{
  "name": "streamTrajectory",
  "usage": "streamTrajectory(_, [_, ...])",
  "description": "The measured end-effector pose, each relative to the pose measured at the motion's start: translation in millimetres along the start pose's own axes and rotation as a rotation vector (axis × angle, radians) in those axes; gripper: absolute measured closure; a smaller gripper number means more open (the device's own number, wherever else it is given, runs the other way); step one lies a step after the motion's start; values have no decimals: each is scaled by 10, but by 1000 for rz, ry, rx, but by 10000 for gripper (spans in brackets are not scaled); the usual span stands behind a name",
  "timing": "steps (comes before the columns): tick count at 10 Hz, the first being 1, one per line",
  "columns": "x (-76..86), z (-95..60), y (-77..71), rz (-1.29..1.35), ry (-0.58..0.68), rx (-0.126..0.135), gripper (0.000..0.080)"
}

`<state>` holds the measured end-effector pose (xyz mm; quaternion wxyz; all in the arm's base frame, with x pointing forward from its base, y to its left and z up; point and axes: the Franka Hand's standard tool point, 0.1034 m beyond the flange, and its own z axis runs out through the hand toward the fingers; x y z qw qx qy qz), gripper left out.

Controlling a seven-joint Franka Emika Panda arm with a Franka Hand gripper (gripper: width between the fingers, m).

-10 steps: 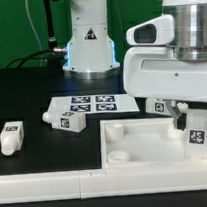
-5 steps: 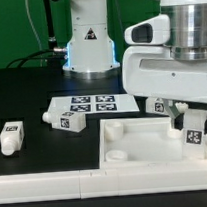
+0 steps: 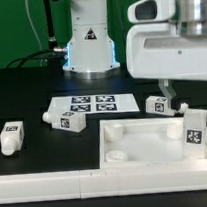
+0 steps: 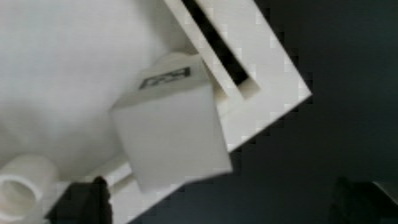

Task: Assemble one leg

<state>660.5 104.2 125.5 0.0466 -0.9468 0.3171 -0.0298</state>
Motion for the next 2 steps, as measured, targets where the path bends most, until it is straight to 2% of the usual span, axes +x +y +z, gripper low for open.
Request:
streamTrajectory(1, [31,-92,-20,1,4,9,157])
streamTrajectory(2, [18,-55,-8,0,2,5,151])
